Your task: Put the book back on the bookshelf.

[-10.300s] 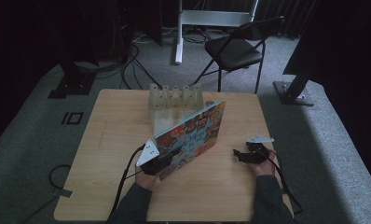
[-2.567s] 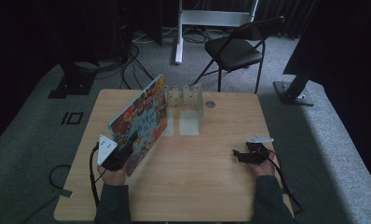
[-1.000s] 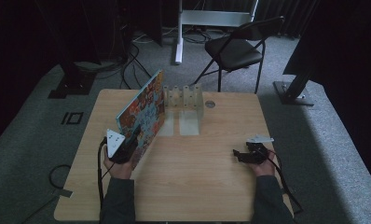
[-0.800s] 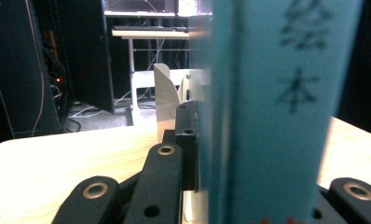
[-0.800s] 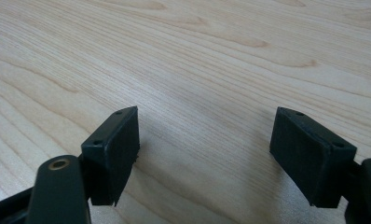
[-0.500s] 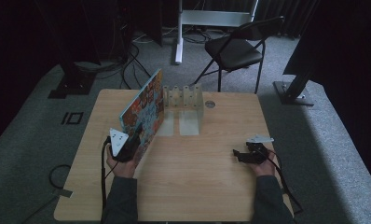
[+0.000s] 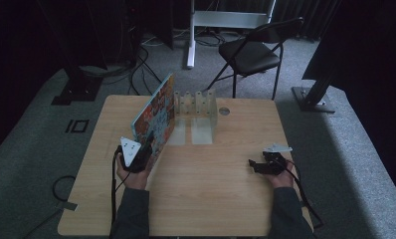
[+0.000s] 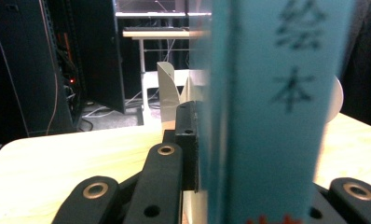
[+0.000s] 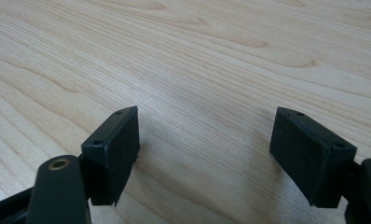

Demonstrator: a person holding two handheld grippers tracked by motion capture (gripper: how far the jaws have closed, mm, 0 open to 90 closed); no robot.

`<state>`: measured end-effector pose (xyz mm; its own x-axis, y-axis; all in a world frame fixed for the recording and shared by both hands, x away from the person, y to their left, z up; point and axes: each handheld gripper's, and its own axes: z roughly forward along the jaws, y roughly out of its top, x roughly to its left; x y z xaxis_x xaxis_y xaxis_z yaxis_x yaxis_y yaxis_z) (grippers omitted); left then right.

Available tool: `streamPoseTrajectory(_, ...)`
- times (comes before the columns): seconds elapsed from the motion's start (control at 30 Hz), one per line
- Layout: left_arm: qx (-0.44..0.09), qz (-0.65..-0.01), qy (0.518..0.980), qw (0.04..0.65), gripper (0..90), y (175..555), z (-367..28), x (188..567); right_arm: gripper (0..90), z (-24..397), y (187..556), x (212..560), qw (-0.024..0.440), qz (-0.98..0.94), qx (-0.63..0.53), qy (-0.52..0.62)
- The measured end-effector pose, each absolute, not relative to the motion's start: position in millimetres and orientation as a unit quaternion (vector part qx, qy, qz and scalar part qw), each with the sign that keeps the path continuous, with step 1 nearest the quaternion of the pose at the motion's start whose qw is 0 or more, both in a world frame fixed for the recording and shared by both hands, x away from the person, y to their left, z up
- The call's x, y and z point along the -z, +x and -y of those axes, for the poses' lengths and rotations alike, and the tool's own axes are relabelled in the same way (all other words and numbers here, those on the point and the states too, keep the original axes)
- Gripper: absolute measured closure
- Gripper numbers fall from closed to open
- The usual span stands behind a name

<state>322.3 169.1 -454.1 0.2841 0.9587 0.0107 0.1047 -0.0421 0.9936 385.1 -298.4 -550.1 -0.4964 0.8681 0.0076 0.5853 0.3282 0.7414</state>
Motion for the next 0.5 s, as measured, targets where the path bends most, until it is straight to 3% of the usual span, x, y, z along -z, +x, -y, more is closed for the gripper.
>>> streamPoseTrajectory(0.5, -0.407, -0.467, 0.578, 0.532, 81.0, 328.3, -162.8, 456.9, 23.8, 298.3, 385.0, 550.0, 0.200, -0.790, -0.353, 0.460)
